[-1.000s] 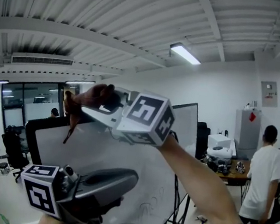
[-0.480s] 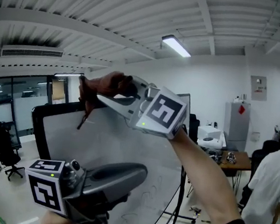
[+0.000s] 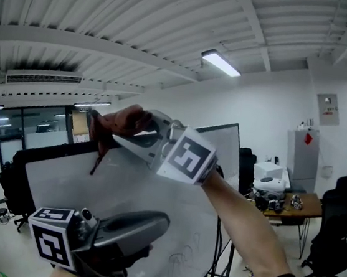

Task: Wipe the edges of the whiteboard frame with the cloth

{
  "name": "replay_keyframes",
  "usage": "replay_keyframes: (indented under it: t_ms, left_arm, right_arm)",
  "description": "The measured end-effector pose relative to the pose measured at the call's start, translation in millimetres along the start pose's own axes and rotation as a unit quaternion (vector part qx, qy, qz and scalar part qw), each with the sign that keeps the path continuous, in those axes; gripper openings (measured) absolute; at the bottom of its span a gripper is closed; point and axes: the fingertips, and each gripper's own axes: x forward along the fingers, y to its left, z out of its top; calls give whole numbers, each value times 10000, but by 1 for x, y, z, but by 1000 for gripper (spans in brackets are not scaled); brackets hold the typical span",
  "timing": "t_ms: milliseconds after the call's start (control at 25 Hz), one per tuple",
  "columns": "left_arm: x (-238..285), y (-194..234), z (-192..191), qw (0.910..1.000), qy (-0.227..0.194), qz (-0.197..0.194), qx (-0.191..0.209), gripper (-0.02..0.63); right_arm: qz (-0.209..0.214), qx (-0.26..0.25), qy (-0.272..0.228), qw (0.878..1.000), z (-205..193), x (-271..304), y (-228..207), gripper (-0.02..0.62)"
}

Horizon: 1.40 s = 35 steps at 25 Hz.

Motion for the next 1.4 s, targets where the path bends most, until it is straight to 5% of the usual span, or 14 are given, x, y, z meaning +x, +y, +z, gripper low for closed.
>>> replay_keyframes:
  t_ms: [360,960,1400]
  left_arm:
    - [122,78,-2,9974,-259,602,301,-3]
    - [116,113,-5,9931,-528,1013,265,-5]
    - [106,124,-7,9958,-475,785,64,-5]
  right_arm:
    - [380,-41,-183,9991,-64,-79,-48,86]
    - [630,146,-206,9977,-88,-67,-39,86]
    - [531,425,-278,9973,-100,-63,-38,85]
